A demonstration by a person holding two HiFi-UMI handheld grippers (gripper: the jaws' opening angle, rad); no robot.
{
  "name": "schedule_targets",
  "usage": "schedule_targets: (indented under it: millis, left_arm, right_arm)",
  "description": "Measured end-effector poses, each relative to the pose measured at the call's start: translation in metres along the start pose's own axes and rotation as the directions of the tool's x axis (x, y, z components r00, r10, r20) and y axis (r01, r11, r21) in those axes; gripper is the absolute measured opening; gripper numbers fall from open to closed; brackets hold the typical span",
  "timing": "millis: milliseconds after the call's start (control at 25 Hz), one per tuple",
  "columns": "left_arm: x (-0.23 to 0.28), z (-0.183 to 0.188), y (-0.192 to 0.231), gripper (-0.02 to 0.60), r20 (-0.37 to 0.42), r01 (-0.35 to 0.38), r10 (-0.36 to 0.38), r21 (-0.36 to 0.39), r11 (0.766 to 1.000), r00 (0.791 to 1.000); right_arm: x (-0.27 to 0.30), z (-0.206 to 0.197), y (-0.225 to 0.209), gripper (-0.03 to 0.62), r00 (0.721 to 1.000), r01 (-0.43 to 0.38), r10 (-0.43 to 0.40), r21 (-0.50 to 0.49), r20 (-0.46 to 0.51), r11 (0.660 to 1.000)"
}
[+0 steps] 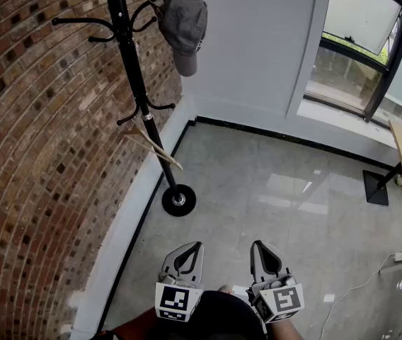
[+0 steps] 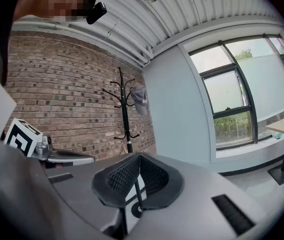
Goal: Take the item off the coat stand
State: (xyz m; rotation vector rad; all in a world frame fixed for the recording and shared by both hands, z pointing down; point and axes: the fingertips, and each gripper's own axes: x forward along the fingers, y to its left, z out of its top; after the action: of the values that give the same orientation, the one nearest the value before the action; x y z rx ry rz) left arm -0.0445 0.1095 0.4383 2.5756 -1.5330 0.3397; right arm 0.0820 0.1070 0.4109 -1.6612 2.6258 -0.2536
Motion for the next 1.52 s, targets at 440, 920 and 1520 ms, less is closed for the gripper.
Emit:
schedule_targets:
  millis: [440, 920, 1520]
  left_arm:
    - [0.016, 0.005, -0.014, 0.025, -0.023, -0.047, 0.047, 0.028, 0.999, 0.999]
    - [0.092, 0.019, 0.076, 0.025, 0.041, -0.026, 0.025, 0.002, 1.0, 0.999]
    - [0.131, 0.043, 0.195, 0.025, 0.048, 0.003, -0.002, -0.034, 0.999, 0.999]
  right_arm:
    - [-0.002, -0.012, -0.046, 0.015, 0.999, 0.007, -0.005, 0.041, -0.039, 0.999]
    - [0.108, -0.01, -0.045, 0.015, 0.994, 0.039, -0.043, -0.047, -0.103, 0.998]
    - [0.248, 0.044, 0.001, 0.015, 0.993, 0.074, -0.093, -0.227, -0.075, 0.971]
